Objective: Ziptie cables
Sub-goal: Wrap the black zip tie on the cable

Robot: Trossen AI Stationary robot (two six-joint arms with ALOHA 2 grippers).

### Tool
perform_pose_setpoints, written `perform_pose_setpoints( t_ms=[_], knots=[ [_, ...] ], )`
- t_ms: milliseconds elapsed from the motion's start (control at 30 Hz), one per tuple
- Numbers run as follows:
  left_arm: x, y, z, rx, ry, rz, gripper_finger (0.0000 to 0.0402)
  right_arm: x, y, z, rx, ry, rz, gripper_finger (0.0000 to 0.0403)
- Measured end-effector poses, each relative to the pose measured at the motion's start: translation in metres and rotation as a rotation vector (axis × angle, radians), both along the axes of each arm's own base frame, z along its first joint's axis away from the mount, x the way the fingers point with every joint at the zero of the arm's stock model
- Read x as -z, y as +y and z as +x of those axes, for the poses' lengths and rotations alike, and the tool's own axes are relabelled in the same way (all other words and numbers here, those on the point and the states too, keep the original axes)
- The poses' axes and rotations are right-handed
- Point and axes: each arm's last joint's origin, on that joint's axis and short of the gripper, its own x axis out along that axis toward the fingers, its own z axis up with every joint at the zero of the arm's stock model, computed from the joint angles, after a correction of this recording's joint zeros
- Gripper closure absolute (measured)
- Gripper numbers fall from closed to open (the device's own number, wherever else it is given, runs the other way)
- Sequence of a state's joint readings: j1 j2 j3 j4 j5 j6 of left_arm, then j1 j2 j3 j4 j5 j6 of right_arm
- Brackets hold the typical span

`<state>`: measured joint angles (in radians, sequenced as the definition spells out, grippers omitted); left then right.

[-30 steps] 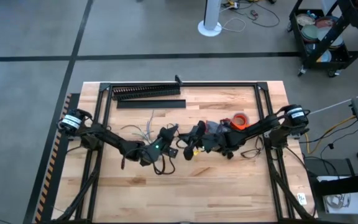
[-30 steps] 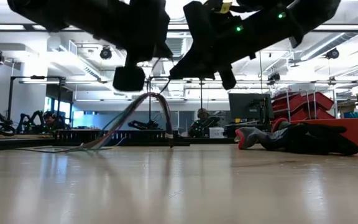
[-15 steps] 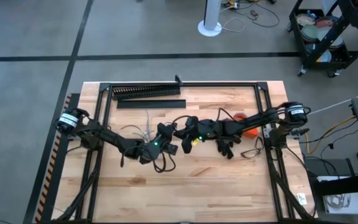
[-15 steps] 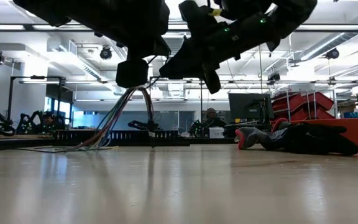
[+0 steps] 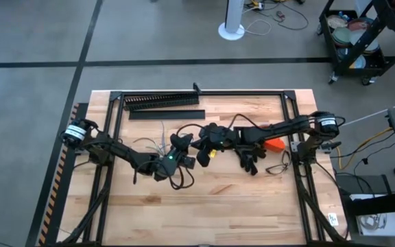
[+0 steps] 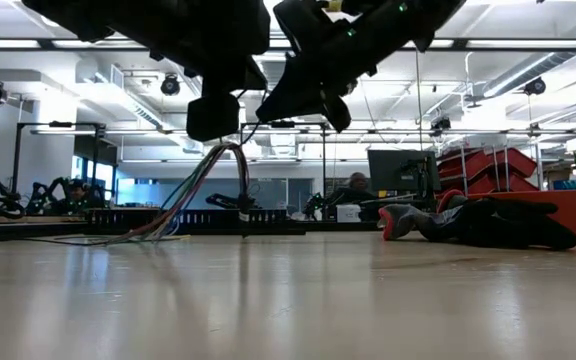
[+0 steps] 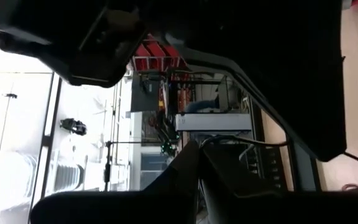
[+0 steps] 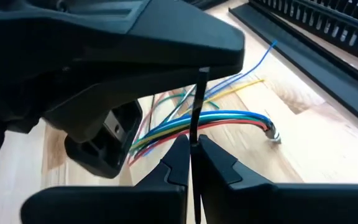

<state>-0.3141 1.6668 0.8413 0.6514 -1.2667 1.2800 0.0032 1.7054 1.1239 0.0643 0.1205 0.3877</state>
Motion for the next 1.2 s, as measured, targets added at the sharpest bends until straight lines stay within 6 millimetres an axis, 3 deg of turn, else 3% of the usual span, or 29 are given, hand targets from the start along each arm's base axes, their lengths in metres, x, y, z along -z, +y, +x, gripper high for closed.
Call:
perform_pose_setpoints(
  t_ms=[600, 833, 1200],
  knots=[
    [-0.006, -0.003, -0.004, -0.017, -0.017, -0.003, 0.0392, -0.005, 0.000, -0.004, -0.035, 0.043, 0.007, 0.0403],
    [-0.019, -0.013, -0.017, 0.052, -0.091, -0.079, 0.0320, -0.012, 0.001, -0.008, -0.094, 0.051, -0.054, 0.0403],
    [-0.005, -0.009, -0.039, 0.112, -0.080, -0.352, 0.0178, -0.008, 0.001, -0.011, -0.132, 0.097, -0.100, 0.0403]
  ],
)
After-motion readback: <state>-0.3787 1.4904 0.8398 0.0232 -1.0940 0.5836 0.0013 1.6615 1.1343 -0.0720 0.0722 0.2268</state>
